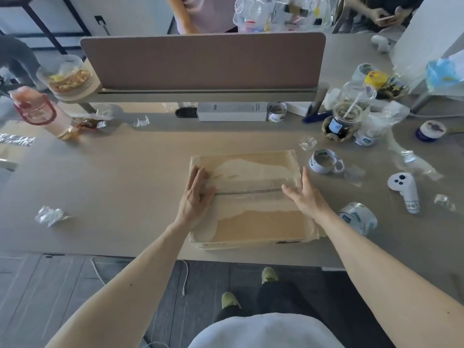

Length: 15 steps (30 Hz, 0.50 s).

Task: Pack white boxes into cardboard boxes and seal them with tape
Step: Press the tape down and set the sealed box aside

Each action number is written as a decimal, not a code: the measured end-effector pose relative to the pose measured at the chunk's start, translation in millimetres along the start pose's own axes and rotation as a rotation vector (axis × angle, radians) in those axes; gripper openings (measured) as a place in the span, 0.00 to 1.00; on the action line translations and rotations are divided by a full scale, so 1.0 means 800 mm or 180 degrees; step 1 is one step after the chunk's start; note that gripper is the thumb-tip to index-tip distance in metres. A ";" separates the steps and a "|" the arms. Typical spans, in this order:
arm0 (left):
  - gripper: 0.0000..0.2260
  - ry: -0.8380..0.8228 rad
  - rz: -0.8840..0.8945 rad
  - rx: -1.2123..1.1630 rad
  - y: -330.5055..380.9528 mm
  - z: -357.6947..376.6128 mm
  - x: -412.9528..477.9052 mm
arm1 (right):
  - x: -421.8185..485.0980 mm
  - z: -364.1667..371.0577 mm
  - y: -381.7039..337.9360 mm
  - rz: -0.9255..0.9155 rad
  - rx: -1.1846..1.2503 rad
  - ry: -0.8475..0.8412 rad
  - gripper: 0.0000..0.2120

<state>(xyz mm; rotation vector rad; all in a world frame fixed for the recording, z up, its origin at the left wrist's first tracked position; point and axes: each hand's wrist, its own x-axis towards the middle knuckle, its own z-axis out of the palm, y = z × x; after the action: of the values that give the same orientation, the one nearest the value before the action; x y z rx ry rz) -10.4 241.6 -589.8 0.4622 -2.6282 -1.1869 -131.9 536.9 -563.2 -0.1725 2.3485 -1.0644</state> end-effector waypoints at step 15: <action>0.43 -0.0322 -0.0443 0.0586 0.022 -0.010 -0.011 | 0.016 0.005 -0.006 -0.1247 -0.1425 0.0176 0.39</action>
<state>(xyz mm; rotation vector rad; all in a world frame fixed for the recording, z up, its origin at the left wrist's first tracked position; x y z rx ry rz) -3.0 250.1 -572.1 0.6443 -2.8477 -1.0357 -141.0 526.7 -567.0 -0.8047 2.6380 -0.6917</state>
